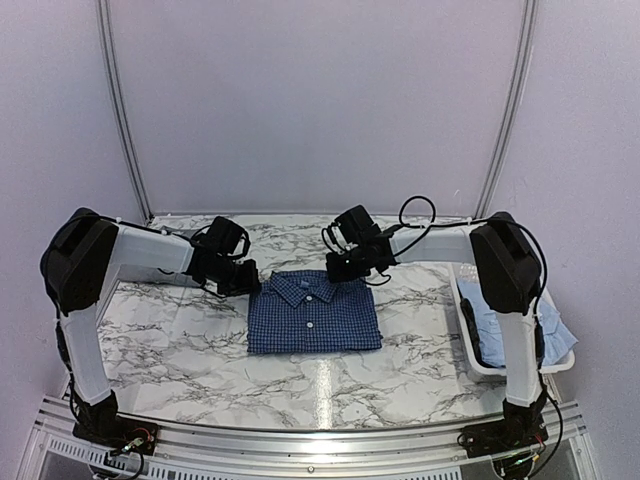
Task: Fold and stack the long sleeve shirts
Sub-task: Smooth out the square-folded shirt at the center of the board.
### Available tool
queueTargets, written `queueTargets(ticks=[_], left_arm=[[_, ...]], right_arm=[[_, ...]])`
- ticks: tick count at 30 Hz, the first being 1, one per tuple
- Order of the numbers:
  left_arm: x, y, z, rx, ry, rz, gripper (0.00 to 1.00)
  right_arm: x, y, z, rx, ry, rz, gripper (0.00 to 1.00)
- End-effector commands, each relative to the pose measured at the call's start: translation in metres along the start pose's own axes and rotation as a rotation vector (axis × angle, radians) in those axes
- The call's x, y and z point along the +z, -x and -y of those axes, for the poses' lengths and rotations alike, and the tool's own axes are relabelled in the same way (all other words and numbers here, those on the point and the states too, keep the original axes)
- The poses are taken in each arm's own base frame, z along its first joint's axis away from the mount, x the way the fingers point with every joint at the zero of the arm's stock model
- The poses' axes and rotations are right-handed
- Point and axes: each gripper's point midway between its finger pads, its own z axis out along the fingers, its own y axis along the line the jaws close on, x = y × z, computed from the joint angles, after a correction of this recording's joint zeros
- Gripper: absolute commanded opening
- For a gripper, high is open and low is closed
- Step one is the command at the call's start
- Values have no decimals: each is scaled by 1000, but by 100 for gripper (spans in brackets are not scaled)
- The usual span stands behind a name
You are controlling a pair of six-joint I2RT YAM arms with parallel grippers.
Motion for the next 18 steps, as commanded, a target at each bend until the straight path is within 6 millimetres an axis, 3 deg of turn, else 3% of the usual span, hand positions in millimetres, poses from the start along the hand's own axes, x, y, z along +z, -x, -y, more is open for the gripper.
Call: queueTargets(ticks=[1,7,11,15,18], left_arm=[[2,5,-2,12,14,-1,16],[5,6,-2,13,18,-3,16],[3,9,0,17,13,2,19],[-7,23,2,36,27,38,39],[-16,34,2,44,36,64,56]], right_arm=[[-21,43,-4,-21,-36,134,1],[-5,27,9,-25,-82,102,4],[-8,26,10,-23,-83,93,26],[-33,41,0,-46,-77,140,49],[-46,42,-15,-79,-68,147,58]])
